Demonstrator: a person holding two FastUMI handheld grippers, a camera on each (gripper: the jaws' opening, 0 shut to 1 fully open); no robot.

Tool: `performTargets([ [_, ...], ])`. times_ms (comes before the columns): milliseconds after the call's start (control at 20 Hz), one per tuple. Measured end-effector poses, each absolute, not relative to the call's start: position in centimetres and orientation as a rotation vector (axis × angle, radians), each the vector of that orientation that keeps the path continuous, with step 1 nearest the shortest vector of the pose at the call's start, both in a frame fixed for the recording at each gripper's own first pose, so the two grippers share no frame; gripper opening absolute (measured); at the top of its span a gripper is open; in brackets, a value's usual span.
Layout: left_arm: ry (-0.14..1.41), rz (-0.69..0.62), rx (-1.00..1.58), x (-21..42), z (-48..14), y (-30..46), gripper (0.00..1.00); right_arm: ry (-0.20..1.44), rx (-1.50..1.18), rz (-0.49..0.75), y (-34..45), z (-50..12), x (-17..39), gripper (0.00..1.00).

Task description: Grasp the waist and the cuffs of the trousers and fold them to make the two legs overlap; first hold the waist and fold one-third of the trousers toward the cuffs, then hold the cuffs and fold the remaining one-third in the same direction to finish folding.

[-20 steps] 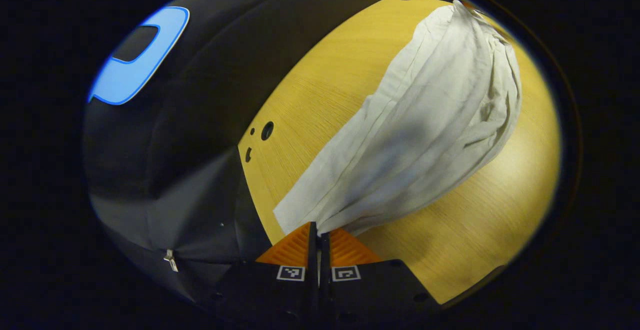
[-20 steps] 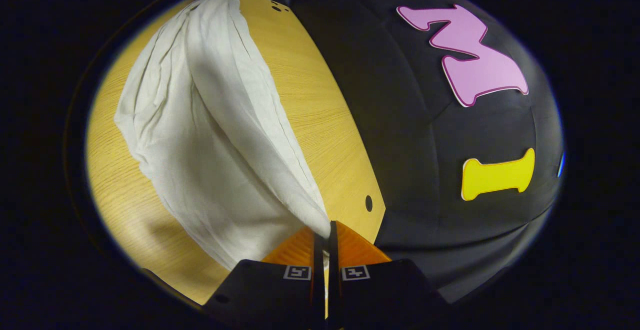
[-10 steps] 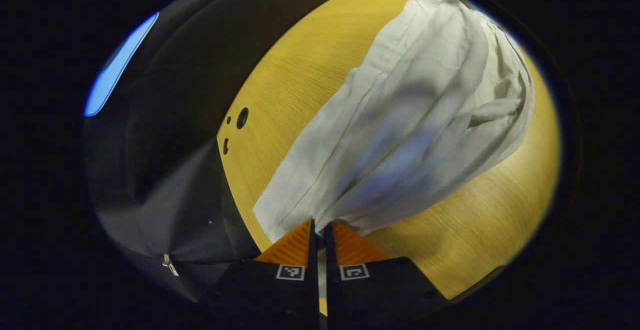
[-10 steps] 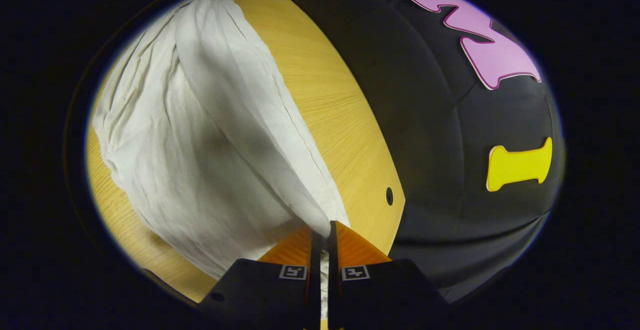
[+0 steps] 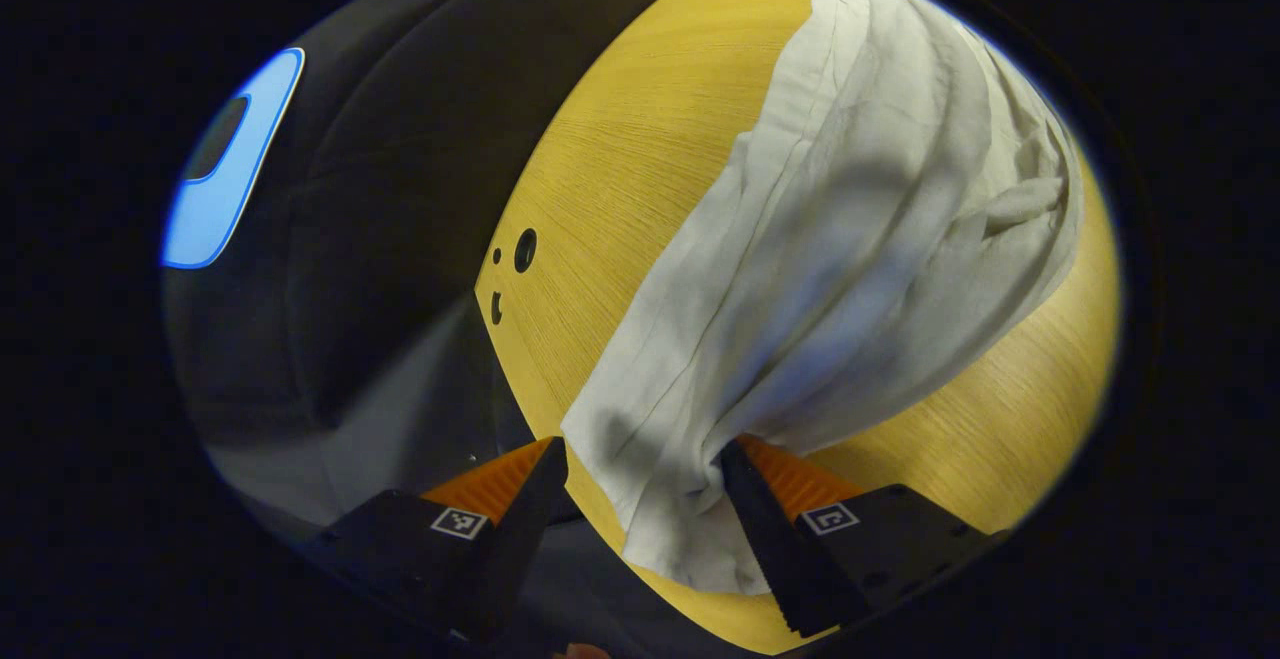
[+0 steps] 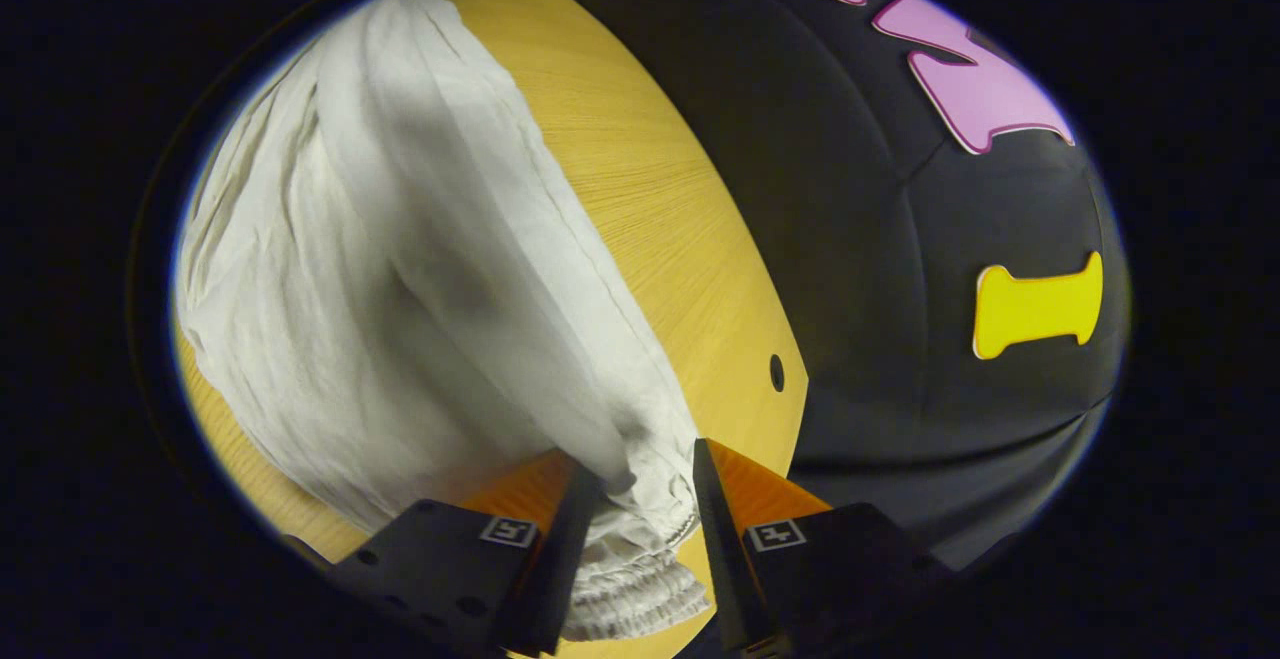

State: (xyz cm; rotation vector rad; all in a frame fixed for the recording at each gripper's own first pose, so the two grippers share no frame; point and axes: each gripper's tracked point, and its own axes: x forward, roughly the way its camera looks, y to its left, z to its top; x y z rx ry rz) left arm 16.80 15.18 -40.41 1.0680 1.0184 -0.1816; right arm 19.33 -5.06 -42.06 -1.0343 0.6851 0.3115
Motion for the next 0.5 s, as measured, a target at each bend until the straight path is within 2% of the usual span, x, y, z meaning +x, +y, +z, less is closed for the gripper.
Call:
performTargets([
  [50, 1.002, -0.171, 1.067, 16.8, -39.9, 15.2, 0.98, 0.672, -1.009, 0.291, -5.2, -41.3, 19.5, 0.71],
  [150, 0.965, -0.154, 1.069, 16.9, -38.6, 15.1, 0.98, 0.634, -0.978, 0.264, -5.4, -39.5, 19.5, 0.78],
  [300, 0.921, -0.142, 1.063, 16.8, -36.7, 15.5, 0.97, 0.574, -0.969, 0.249, -5.2, -37.5, 19.3, 0.78],
  [500, 0.908, -0.105, 1.029, 16.2, -34.7, 16.8, 0.97, 0.632, -0.917, 0.269, -5.6, -37.3, 18.0, 0.8],
])
